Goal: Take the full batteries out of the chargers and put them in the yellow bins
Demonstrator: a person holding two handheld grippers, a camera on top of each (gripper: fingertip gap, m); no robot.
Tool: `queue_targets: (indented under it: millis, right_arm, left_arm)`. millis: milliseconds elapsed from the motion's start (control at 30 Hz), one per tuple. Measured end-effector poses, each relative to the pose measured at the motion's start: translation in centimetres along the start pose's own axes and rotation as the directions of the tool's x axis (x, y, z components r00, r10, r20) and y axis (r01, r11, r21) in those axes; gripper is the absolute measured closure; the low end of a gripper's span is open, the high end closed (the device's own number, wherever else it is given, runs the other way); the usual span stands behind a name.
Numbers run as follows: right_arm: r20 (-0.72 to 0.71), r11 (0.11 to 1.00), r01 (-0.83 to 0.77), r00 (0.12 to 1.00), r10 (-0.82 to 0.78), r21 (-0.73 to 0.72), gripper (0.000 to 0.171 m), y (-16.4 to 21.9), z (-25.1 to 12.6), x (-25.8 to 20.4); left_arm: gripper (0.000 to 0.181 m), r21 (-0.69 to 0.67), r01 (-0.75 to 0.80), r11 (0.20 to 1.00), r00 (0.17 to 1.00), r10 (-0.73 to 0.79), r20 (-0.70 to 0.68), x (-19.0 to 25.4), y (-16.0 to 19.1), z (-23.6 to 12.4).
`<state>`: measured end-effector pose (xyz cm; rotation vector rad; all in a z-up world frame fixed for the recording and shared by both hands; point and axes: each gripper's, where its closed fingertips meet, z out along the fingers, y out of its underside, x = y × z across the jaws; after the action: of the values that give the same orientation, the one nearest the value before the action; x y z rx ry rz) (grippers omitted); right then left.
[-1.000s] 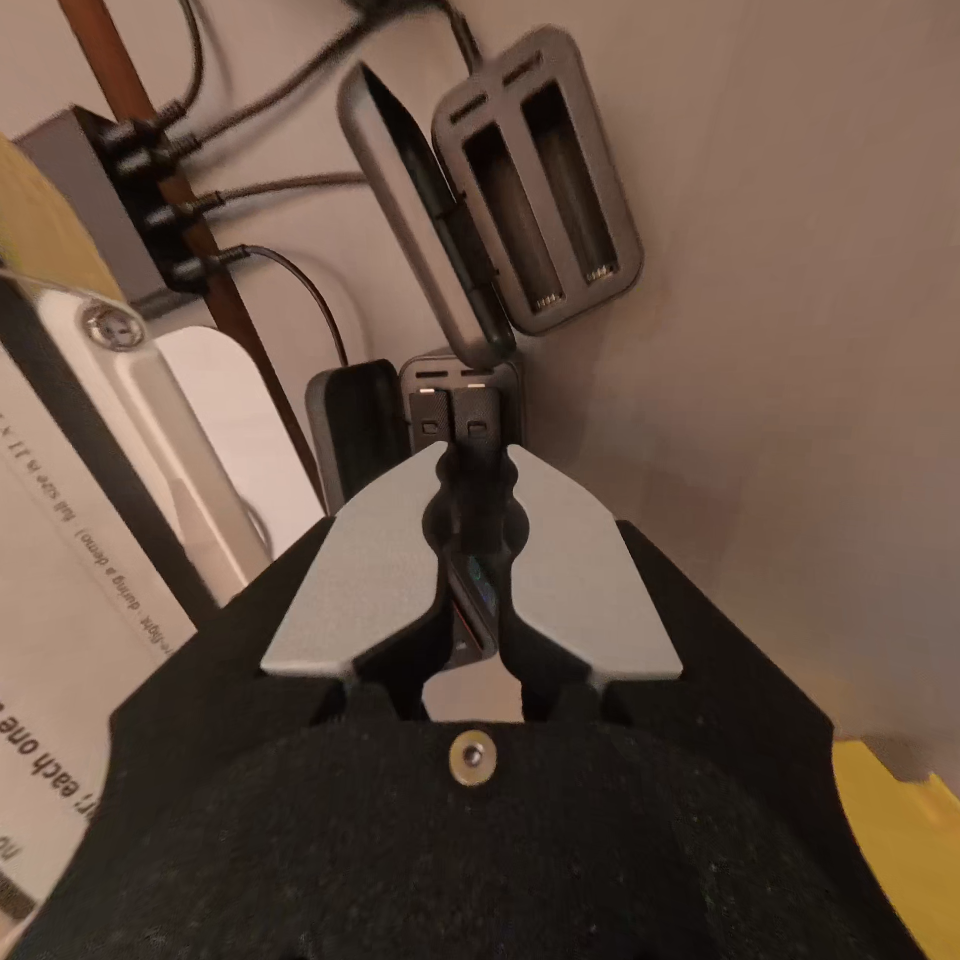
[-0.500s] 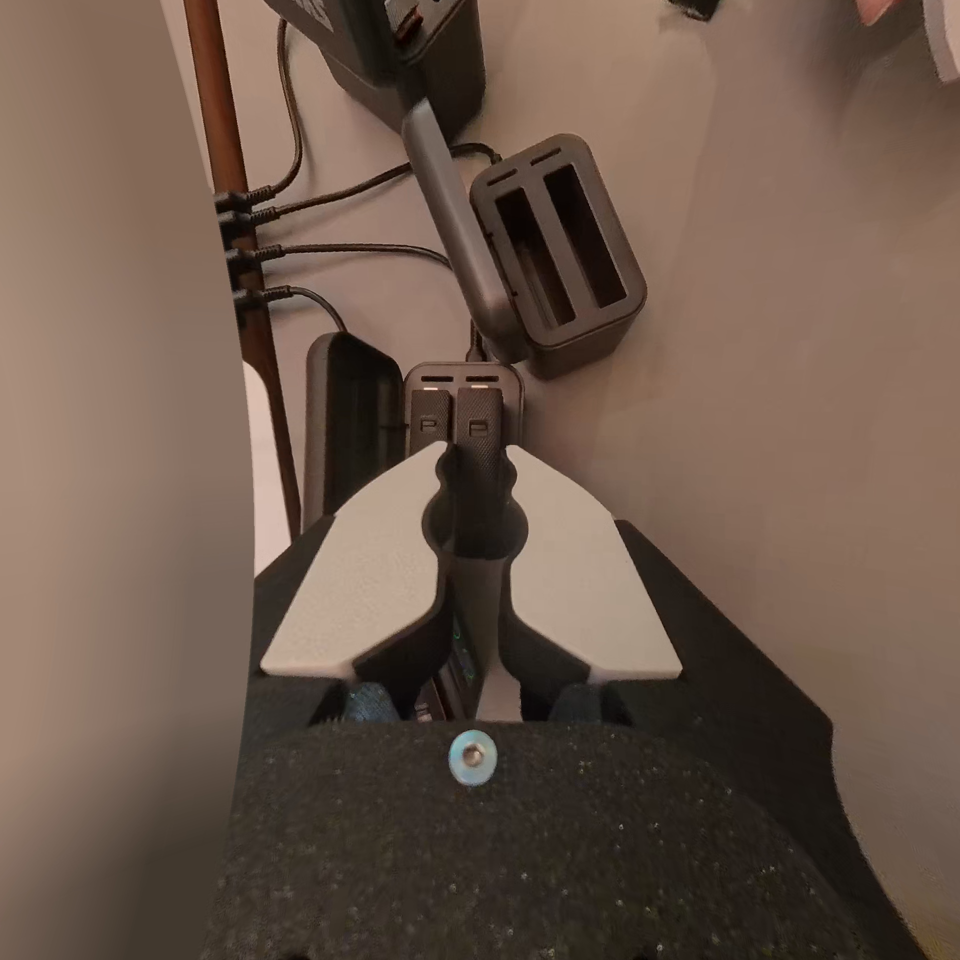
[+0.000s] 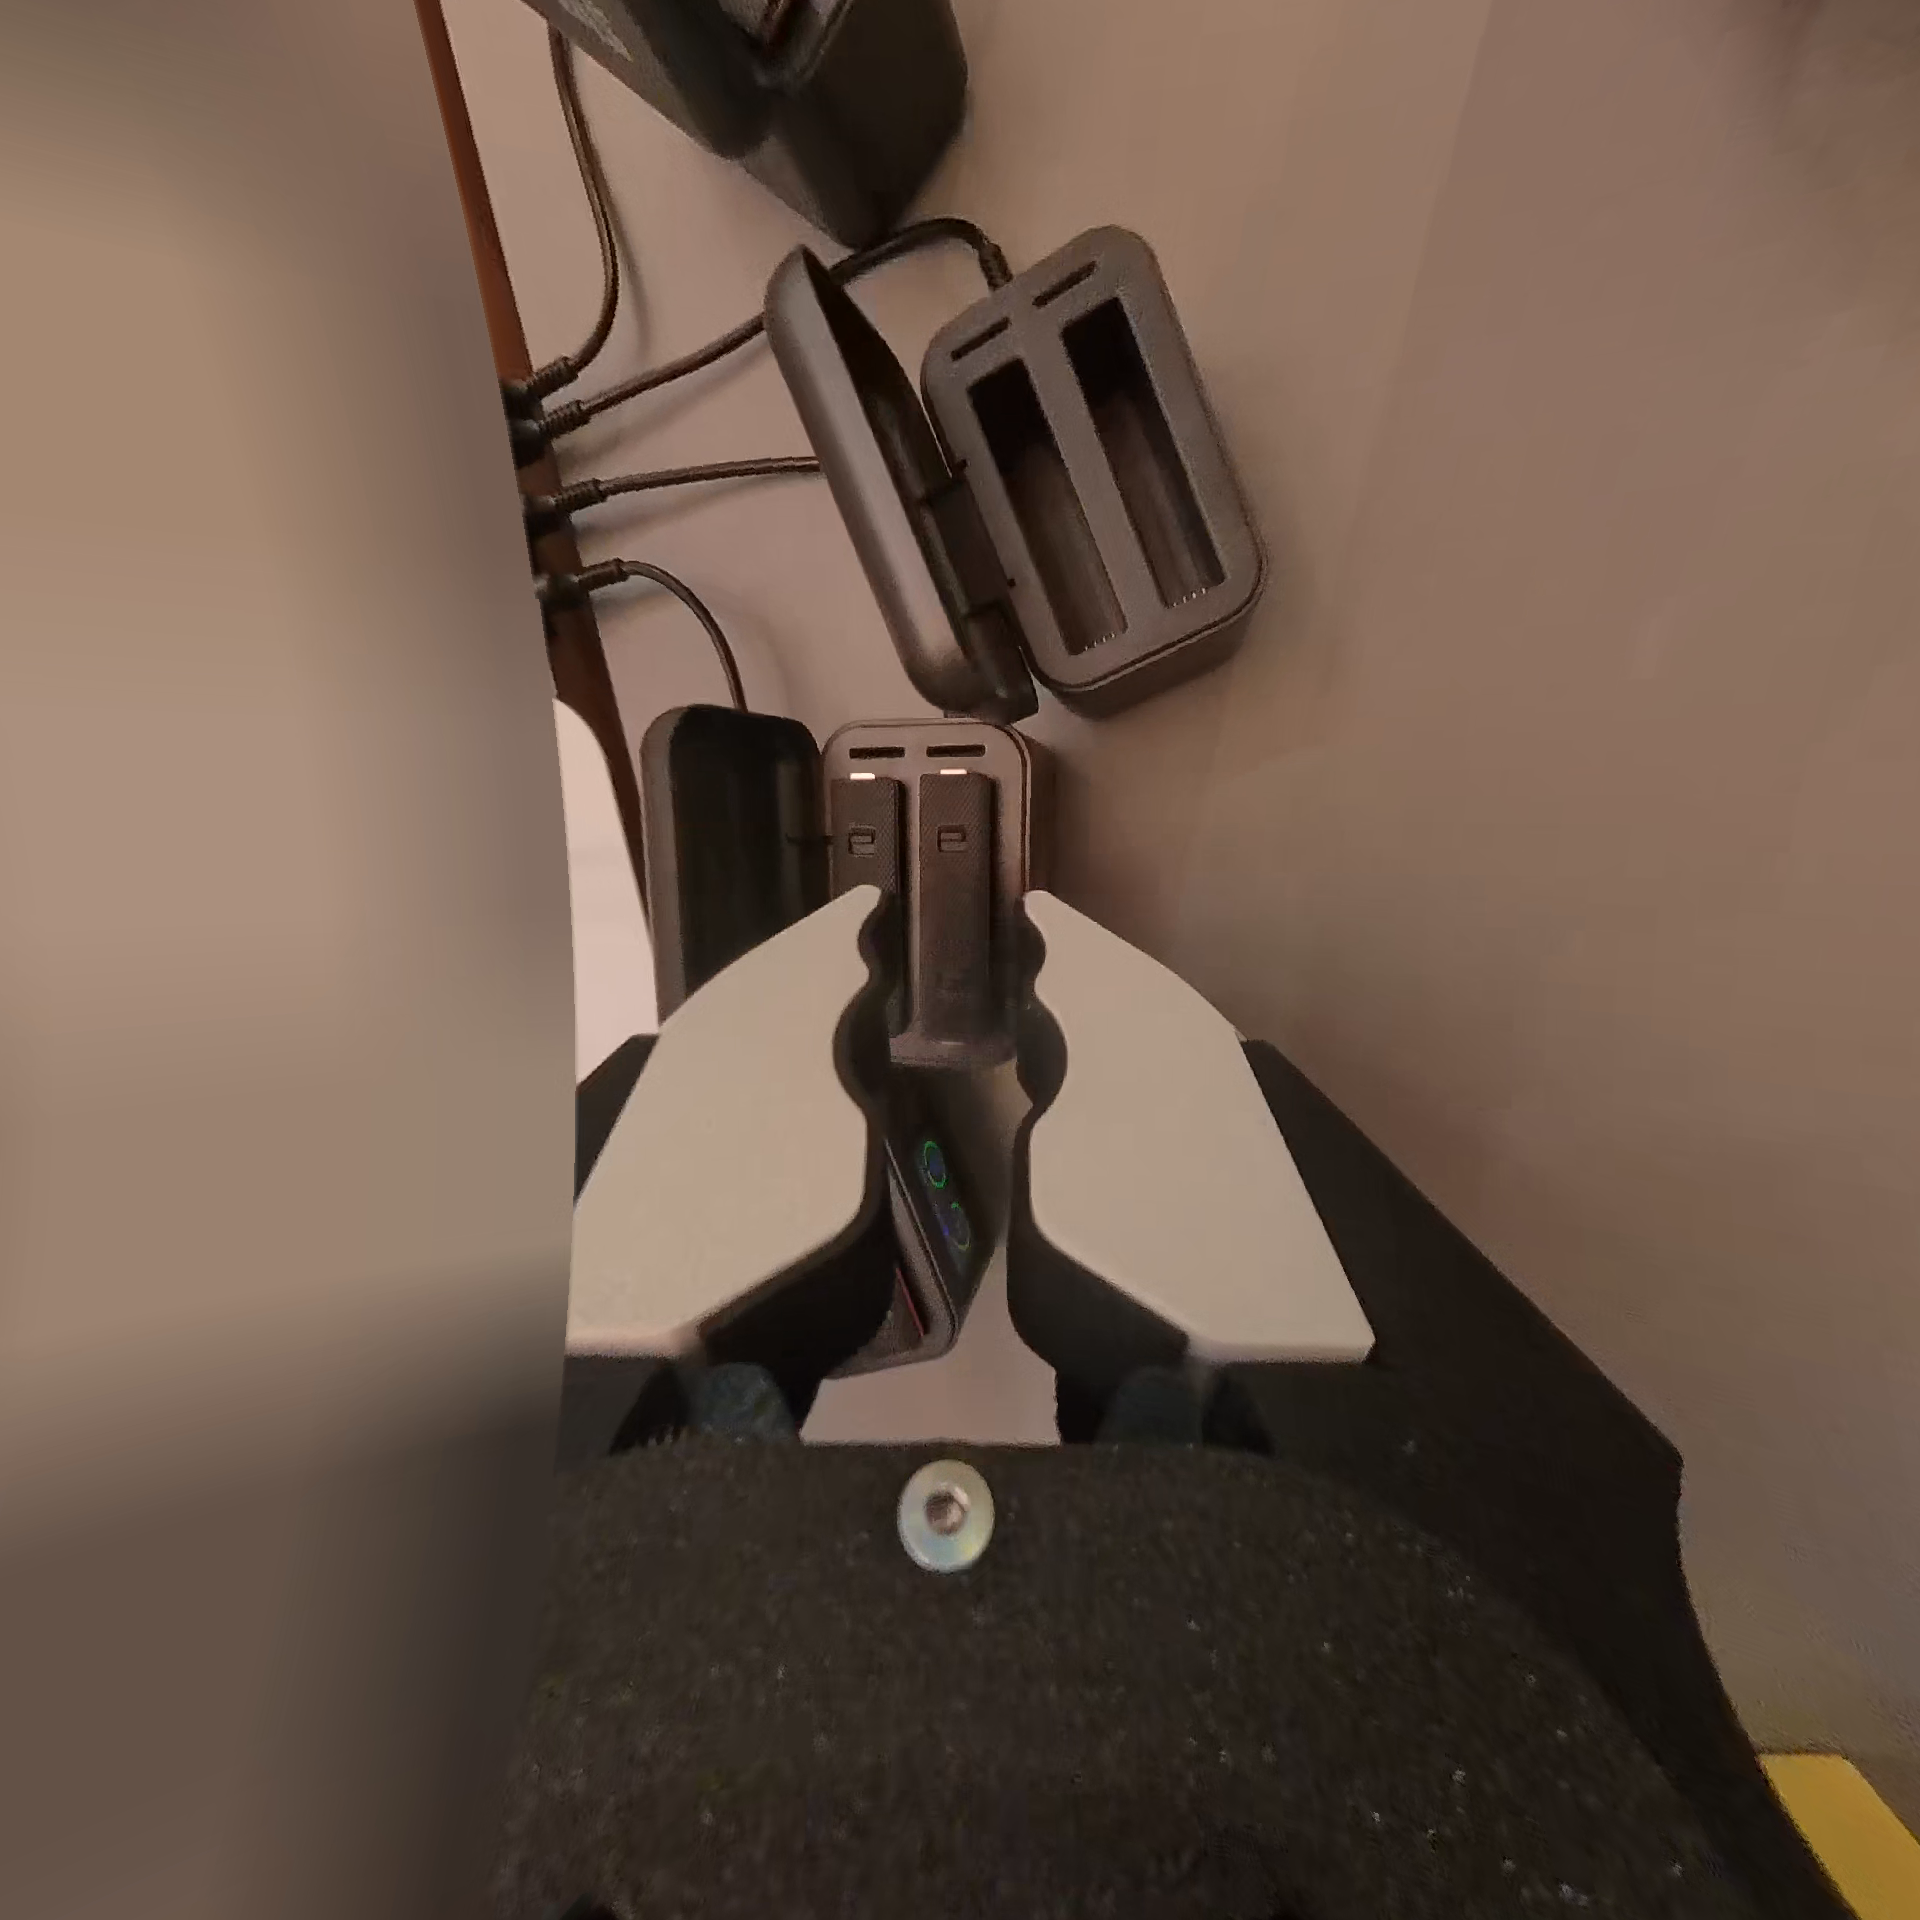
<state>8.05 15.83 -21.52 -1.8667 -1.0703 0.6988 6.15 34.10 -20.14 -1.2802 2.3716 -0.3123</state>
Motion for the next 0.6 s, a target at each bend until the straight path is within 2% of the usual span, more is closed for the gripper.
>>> queue_targets:
  millis: [200, 600]
  right_arm:
    - [0.002, 1.0, 0.006, 1.0, -0.006, -0.002, 0.153, -0.1, 0.1, -0.2]
    - [0.008, 1.0, 0.009, 1.0, -0.009, -0.007, 0.153, 0.0, 0.3, -0.3]
  left_arm:
    - [0.18, -0.062, 0.023, 0.998, 0.992, -0.015, 0.129, -0.9, 0.4, 0.8]
    - [0.181, -0.138, 0.06, 0.989, 0.995, -0.048, 0.09, -0.6, 1.4, 1.8]
